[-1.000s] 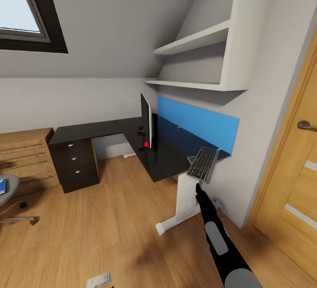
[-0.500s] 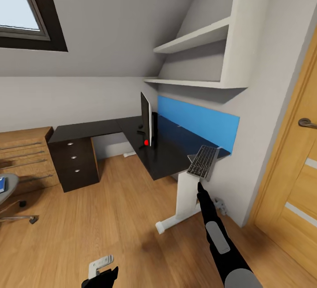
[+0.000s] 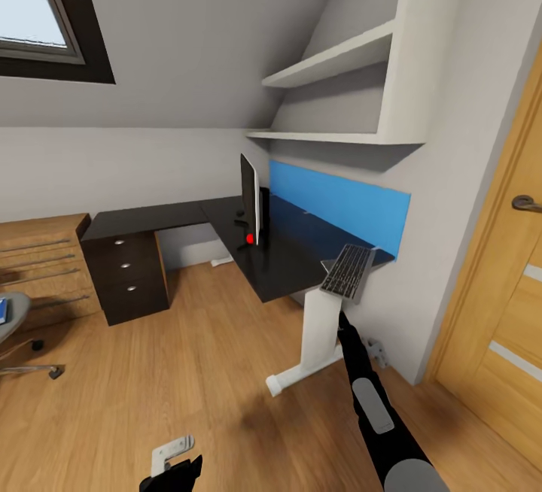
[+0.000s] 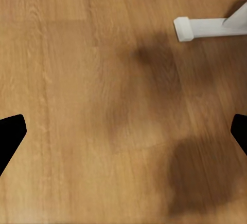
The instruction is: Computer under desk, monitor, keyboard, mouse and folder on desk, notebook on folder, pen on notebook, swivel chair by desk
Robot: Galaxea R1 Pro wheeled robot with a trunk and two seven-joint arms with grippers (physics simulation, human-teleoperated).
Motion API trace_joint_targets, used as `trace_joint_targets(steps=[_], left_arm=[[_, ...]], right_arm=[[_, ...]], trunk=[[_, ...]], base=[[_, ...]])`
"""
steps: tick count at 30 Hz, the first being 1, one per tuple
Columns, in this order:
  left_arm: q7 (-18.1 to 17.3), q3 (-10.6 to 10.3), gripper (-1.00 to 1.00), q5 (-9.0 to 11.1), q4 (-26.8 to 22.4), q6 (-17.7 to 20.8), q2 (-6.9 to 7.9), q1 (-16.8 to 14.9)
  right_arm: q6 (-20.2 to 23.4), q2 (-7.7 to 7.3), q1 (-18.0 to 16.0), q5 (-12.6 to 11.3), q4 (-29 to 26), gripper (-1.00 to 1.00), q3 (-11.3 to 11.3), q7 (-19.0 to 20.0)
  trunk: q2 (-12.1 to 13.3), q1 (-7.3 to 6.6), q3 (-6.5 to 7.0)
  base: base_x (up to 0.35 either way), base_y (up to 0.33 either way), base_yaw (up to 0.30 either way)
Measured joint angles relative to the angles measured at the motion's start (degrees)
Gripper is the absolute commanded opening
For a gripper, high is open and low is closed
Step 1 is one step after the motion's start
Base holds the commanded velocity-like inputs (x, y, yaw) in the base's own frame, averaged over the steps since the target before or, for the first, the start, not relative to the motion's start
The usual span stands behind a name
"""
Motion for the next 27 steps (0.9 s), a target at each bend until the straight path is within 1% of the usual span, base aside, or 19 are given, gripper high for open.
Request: trace_joint_targets(steps=[2,7,10,27], left_arm=[[0.0,0.0,1.0,0.0,0.0,0.0,0.0,0.0],[0.02,0.02,1.0,0.08,0.06,0.0,0.0,0.0],[0.02,0.02,1.0,0.08,0.08,0.0,0.0,0.0],[0.01,0.03,1.0,0.12,0.09,0.0,0.0,0.0]], right_arm=[[-0.12,0.02,0.0,-0.06,0.04,1.0,0.0,0.0],[-2.8,-0.01,0.0,-0.19,0.04,1.0,0.07,0.0],[-3.69,-0.01,0.0,-0.19,0.02,1.0,0.12,0.0],[-4.08,-0.01,0.0,-0.27,-0.34,1.0,0.48,0.14]], trunk=[[-0.8,0.44,-0.36],[-2.81,1.54,-1.26],[-4.01,2.2,-1.8],[-10.83,5.93,-4.85]], base=[[0.0,0.0,0.0],[0.0,0.0,0.0],[0.0,0.0,0.0],[0.0,0.0,0.0]])
